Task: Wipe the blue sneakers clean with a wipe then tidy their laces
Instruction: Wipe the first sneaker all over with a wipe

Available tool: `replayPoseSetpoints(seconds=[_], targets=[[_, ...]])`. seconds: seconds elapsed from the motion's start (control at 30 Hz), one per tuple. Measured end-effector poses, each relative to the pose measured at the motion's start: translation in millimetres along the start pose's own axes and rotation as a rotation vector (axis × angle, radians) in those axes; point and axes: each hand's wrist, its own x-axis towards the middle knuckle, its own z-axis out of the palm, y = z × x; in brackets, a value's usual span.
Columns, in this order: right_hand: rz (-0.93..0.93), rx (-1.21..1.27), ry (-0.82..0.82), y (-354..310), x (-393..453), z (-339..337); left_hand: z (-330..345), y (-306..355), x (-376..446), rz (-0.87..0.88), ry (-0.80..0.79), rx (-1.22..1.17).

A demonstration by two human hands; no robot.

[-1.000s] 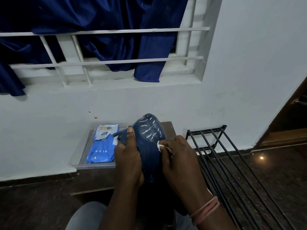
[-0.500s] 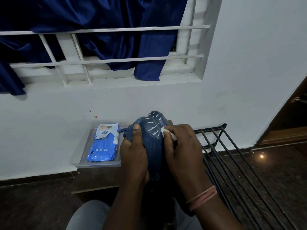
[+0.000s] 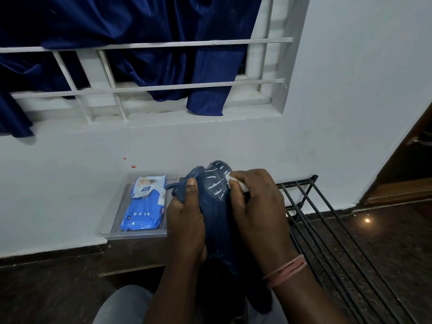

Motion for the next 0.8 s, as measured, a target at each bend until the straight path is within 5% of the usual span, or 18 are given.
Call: replayPoseSetpoints(seconds=[0.17,0.8], targets=[[-0.013,-0.044,-0.124,7.8,-27.3,9.6,-6.0,-1.9,2.3,0.018,0.033,0.010],[-0.033,0.013,-0.059,-5.6,-16.1,10.2,0.8,0.5,-3.9,0.014,0.028,0.061]])
